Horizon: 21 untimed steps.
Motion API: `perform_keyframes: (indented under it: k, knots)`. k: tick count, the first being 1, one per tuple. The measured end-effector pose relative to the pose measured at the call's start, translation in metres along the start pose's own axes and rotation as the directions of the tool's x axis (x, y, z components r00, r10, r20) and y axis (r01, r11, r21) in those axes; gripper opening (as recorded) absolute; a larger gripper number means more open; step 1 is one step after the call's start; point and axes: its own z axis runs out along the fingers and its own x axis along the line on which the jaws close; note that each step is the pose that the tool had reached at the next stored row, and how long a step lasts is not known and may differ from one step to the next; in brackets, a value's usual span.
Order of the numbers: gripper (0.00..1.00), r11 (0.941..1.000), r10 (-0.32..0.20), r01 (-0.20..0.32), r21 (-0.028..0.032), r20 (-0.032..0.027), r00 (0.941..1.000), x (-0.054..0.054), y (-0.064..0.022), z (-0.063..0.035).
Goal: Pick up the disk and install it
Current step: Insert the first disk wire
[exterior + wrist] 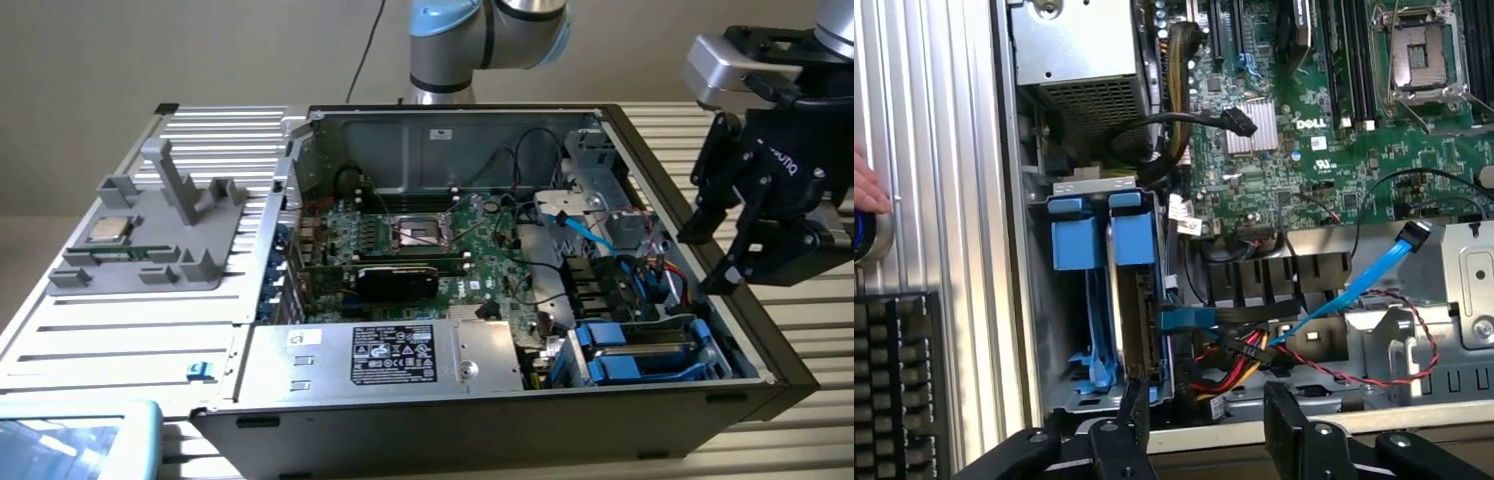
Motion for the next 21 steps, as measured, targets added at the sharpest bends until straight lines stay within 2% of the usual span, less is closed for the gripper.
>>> perform_keyframes:
  k: [5,12,18,21]
  knots:
    - [0.58,0.9994,0.034,-0.034,0.0109,0.0042,0.9994,-0.001,0.0015,0.0037]
    - [0.58,0.9987,0.049,-0.049,0.0163,0.0056,0.9988,-0.004,0.0116,0.0128]
    - [0.58,0.9944,0.103,-0.103,0.022,0.0096,0.9947,-0.005,0.0117,0.0178]
    - [0.58,0.9934,0.111,-0.111,0.026,0.0114,0.9937,-0.008,0.0122,0.0208]
